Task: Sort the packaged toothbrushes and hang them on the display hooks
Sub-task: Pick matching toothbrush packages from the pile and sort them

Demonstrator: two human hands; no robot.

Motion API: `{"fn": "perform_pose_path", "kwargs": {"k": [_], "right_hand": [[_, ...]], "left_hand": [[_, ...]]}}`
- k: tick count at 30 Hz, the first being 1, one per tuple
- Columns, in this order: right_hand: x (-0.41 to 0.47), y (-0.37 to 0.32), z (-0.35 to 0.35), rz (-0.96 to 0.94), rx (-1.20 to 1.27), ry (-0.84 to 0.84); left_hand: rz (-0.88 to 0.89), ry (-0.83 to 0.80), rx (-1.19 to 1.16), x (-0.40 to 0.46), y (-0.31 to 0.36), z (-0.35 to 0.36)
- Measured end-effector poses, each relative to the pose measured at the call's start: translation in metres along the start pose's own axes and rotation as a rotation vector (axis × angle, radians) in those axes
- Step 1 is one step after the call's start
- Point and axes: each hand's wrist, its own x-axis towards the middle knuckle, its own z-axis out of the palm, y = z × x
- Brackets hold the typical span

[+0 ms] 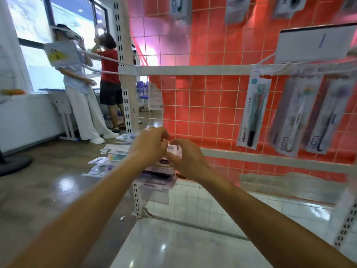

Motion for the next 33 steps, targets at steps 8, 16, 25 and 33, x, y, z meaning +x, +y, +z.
{"fn": "perform_pose_path", "kwargs": {"k": [8,16,25,33], "right_hand": [[0.025,-0.02,0.04,-0.069,-0.349,-0.242],[0.031,-0.013,0.041,0.012,-0.4,-0.373],[0.031,-0.016,0.038,-0.068,-0.431,-0.297],[0.023,-0.013,0.034,-0.058,-0.353,-0.159]], "left_hand": [[-0.118,-0.004,0.148,-0.026,-0.05,-0.008],[-0.164,0.057,0.105,-0.038,-0.062,0.001],[-0.087,0.247,0.014,-0.045,-0.072,0.004],[-0.169,0.269,-0.093,-0.054,-0.074,0.012]]}}
